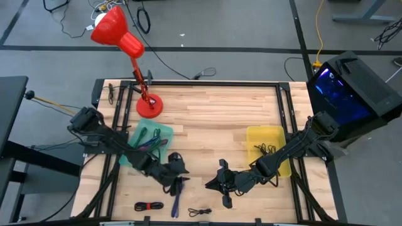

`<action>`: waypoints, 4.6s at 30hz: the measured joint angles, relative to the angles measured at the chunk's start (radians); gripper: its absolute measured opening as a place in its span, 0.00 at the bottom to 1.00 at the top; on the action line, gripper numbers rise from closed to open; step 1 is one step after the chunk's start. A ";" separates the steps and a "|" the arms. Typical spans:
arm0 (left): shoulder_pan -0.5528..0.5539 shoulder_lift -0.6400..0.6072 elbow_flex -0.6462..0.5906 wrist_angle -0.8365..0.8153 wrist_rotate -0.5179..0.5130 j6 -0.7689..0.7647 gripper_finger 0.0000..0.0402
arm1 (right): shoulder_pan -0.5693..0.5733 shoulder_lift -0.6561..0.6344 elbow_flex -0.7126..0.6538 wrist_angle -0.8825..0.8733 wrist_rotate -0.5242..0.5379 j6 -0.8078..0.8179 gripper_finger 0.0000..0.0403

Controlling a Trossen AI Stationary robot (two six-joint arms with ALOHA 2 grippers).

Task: Pick & Place USB Port
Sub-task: Adjust the green bin, then put the blue charger cable into the green bin

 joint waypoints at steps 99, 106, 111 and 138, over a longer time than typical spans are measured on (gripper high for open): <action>-0.248 0.381 0.593 -0.759 0.127 -0.800 0.32 | 0.000 0.000 0.000 -0.016 0.019 0.001 0.09; -0.255 0.387 0.593 -0.759 0.104 -0.823 0.32 | 0.000 0.000 0.000 -0.016 0.019 0.001 0.09; -0.249 0.387 0.593 -0.758 0.094 -0.815 0.32 | 0.000 0.000 0.000 -0.016 0.019 0.004 0.09; -0.210 0.430 0.506 -0.598 0.119 -0.750 0.16 | 0.000 0.000 0.000 -0.014 0.019 0.004 0.09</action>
